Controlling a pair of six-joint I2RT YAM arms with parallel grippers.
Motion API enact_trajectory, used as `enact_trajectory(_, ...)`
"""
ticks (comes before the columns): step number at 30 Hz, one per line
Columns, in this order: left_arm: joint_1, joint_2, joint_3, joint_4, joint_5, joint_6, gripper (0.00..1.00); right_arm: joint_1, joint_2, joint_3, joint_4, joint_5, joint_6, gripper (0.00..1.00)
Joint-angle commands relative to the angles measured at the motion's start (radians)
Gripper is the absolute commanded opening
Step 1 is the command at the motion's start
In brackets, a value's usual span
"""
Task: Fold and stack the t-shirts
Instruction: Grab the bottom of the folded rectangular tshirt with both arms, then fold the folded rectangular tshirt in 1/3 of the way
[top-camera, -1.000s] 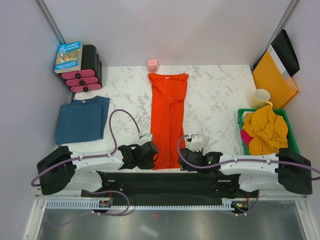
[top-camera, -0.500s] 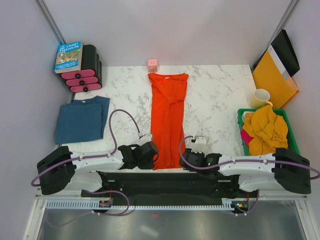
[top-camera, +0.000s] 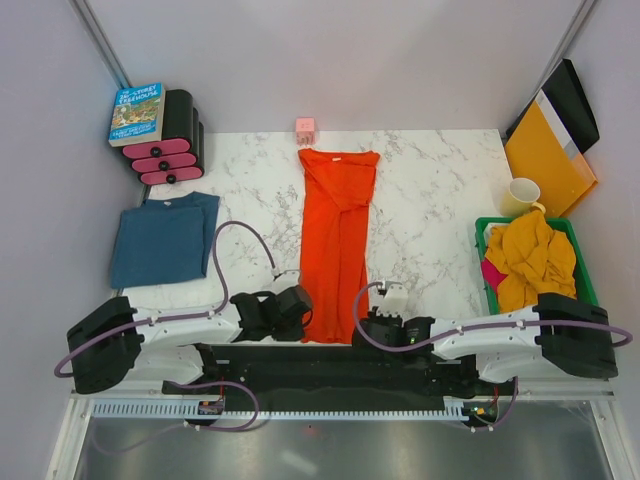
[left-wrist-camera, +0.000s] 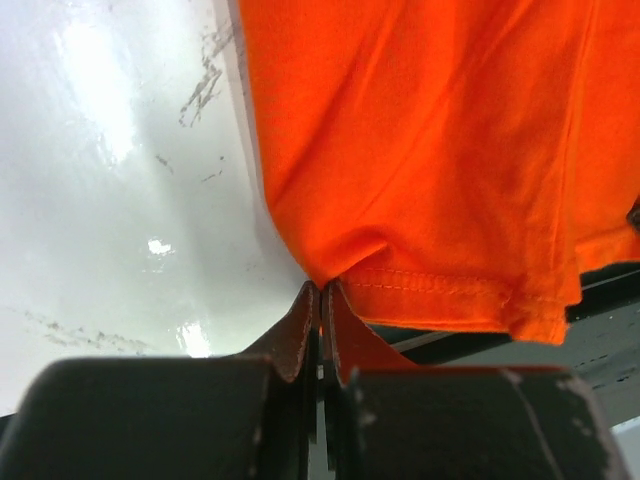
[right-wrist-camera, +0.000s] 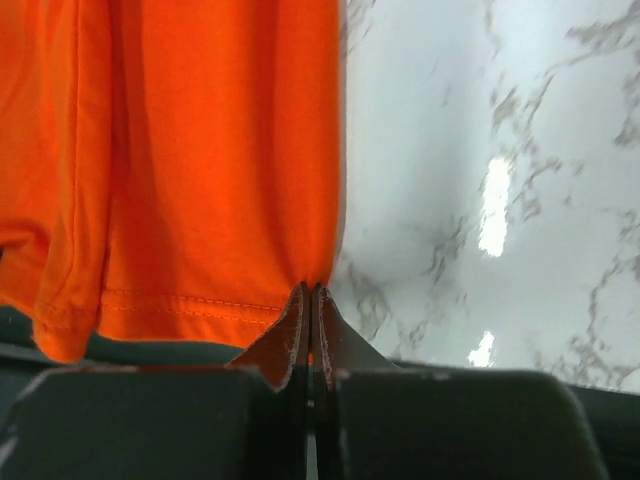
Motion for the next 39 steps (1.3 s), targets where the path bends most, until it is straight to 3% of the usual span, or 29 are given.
enact_trajectory(1,-0.018,-0.059,-0.02,-0.052,-0.042,-0.045,0.02,0.137,0.032,-0.028,-0.169,-0.06,0.121,0.0)
enact_trajectory(8,-0.085,-0.247,-0.003,-0.127,-0.132,-0.073,0.02,0.326,0.018,0.113,-0.367,0.151,0.257,0.0)
enact_trajectory(14,-0.09,-0.352,0.029,-0.168,-0.189,-0.055,0.02,0.334,-0.029,0.166,-0.455,0.244,0.278,0.0)
enact_trajectory(21,-0.09,-0.318,0.083,-0.185,-0.214,-0.018,0.02,0.32,-0.06,0.252,-0.545,0.342,0.264,0.0)
enact_trajectory(26,-0.087,-0.26,0.156,-0.184,-0.269,0.028,0.02,0.217,-0.1,0.316,-0.556,0.386,0.17,0.0)
enact_trajectory(31,-0.069,-0.159,0.253,-0.182,-0.31,0.099,0.02,0.056,-0.092,0.377,-0.484,0.399,-0.041,0.0)
enact_trajectory(39,0.112,-0.041,0.319,-0.122,-0.261,0.226,0.02,-0.195,-0.02,0.433,-0.294,0.33,-0.334,0.0)
